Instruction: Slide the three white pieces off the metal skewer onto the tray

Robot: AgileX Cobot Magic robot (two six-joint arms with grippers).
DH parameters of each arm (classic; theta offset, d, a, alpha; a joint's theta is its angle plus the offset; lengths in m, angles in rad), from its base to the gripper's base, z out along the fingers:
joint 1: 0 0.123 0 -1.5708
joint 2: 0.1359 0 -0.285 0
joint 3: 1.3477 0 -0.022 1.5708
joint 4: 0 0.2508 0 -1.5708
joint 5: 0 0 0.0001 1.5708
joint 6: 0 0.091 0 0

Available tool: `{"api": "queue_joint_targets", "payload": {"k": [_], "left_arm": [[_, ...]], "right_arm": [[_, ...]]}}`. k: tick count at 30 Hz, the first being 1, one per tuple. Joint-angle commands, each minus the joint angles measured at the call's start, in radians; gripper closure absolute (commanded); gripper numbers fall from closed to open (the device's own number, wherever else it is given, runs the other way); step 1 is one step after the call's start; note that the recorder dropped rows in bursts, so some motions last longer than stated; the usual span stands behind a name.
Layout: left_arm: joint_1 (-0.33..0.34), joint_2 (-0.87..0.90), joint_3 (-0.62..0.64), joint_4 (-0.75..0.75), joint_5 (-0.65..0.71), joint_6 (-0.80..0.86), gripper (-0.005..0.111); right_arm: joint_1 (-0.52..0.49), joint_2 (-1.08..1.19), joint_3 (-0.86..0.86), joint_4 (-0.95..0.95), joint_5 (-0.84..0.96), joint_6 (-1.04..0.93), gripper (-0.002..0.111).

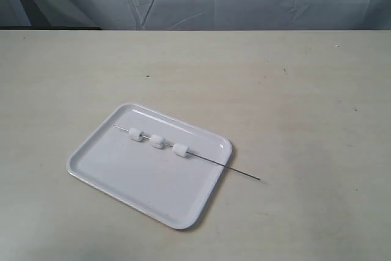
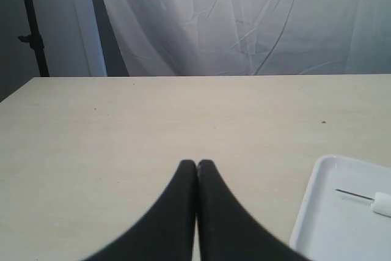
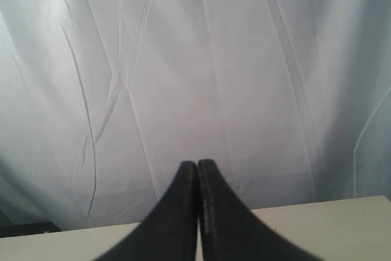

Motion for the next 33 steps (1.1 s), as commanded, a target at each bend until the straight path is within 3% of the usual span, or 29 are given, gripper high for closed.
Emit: {"api": "queue_joint_targets", "payload": {"k": [1,6,19,28,33], "left_arm": [[0.000,-0.004,0.005,0.004,0.001,0.001,0.107],[0.000,-0.004,0.005,0.004,0.001,0.001,0.107],[0.000,-0.004,0.005,0.004,0.001,0.001,0.107],[0.000,-0.004,0.005,0.004,0.001,0.001,0.107],[0.000,-0.004,0.005,0.004,0.001,0.001,0.107]], "right_arm": [[0.003,0.113,-0.005,-0.005,0.015,-0.070,0.109],[0.012,0.371,-0.005,0.000,0.132,-0.155,0.109],[0.134,0.855,-0.017,0.062,0.154,-0.328,0.109],[0.309,1.105,-0.031,0.389,0.142,-0.785,0.109],[0.420,1.236,-0.092,0.386,0.142,-0.798,0.109]]}}
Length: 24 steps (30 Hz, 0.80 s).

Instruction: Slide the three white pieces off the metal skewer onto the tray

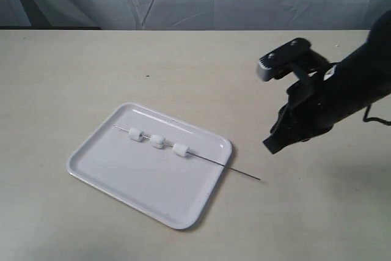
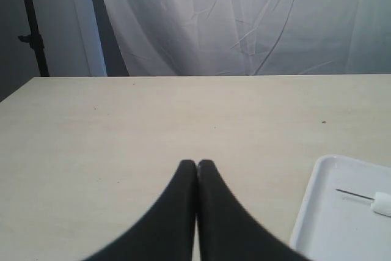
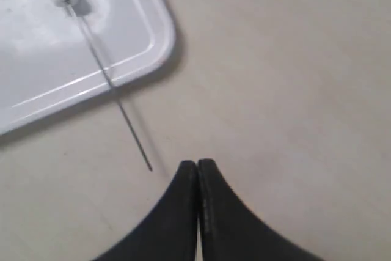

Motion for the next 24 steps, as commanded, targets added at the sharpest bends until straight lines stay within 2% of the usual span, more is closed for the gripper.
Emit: {"api": "queue_joint_targets", "payload": {"k": [1,5,12,18,24], "left_arm": [[0.000,-0.004,0.005,0.004,0.001,0.001,0.107],[0.000,-0.004,0.005,0.007,-0.042,0.008,0.107],[0.000,-0.004,0.005,-0.242,-0.205,0.008,0.107],[0.000,-0.004,0.005,-0.390,-0.216,0.008,0.107],[0.000,-0.004,0.005,-0.413,-0.223,0.008,0.107]], "right_arm": [[0.085,0.102,-0.058,0.007,-0.011,-0.033,0.109],[0.132,0.181,-0.103,-0.012,-0.012,-0.033,0.109],[0.175,0.274,-0.184,-0.016,-0.010,-0.033,0.109],[0.214,0.321,-0.235,-0.019,-0.003,-0.033,0.109],[0.249,0.385,-0.249,-0.024,-0.010,-0.077,0.109]]}}
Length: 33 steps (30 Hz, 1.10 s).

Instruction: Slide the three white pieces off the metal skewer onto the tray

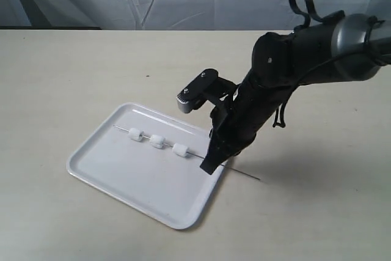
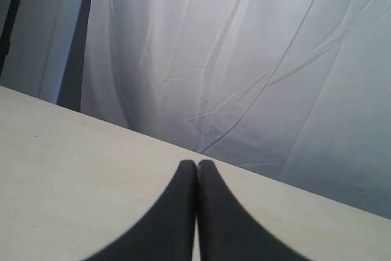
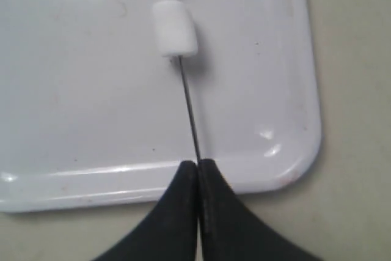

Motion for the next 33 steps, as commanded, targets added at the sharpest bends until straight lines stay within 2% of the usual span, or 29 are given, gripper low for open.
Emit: {"api": "queue_joint_targets", "payload": {"k": [1,16,18,24,25,33], "left_arm": [[0.000,-0.004,0.004,-0.018,-0.017,0.000,0.107],[0.000,-0.004,0.004,-0.017,-0.015,0.000,0.107],[0.000,-0.004,0.004,-0.017,-0.015,0.000,0.107],[0.000,-0.004,0.004,-0.017,-0.015,0.000,0.107],[0.000,-0.004,0.004,-0.017,-0.012,0.000,0.107],[0.000,-0.004,0.004,-0.017,0.002,0.000,0.107]], "right_arm": [[0.014,0.040,-0.009,-0.011,-0.007,-0.033,0.109],[0.015,0.048,-0.077,0.033,-0.025,-0.001,0.108],[0.015,0.048,-0.077,0.028,-0.023,-0.001,0.102],[0.015,0.048,-0.077,0.030,-0.023,-0.001,0.066],[0.015,0.048,-0.077,0.030,-0.023,-0.001,0.063],[0.015,0.088,-0.077,-0.003,-0.027,-0.007,0.068]]}}
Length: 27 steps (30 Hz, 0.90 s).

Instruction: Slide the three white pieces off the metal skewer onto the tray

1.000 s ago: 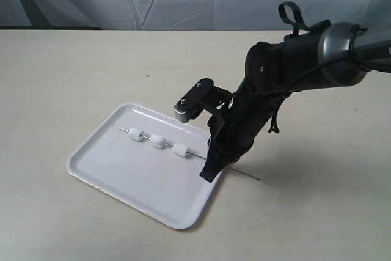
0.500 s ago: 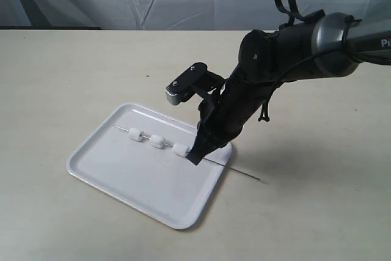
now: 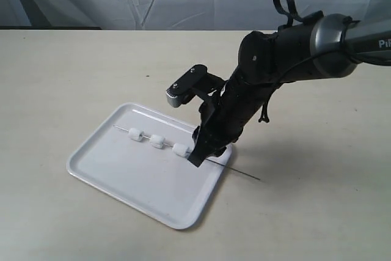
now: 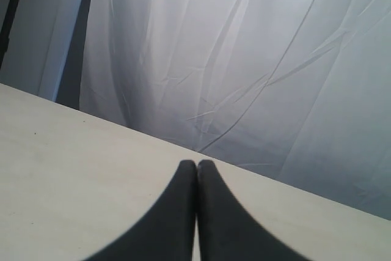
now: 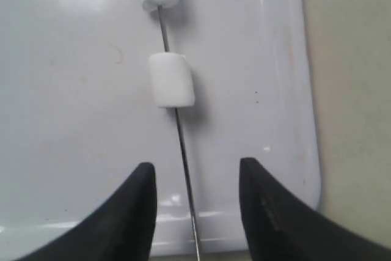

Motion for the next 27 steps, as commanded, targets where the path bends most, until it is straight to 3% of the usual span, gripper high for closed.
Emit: {"api": "queue_joint_targets", "payload": {"k": [1,11,18,23,27], "left_arm": [[0.000,-0.004,0.004,-0.009,0.001,0.000,0.107],[0.000,-0.004,0.004,-0.009,0.001,0.000,0.107],[0.000,-0.004,0.004,-0.025,-0.002,-0.009,0.107],[0.000,-0.004,0.004,-0.214,0.002,-0.026,0.107],[-0.002,-0.004,0.004,-0.305,0.109,-0.026,0.107]], "right_arm": [[0.002,0.029,-0.005,-0.022,-0.003,-0.004,0.068],[0.002,0.116,-0.005,-0.022,0.017,-0.002,0.071],[0.002,0.137,-0.005,-0.027,0.059,0.000,0.107],[0.002,0.137,-0.005,-0.024,0.079,0.000,0.109],[0.002,0.133,-0.005,-0.013,0.096,0.000,0.109]]}}
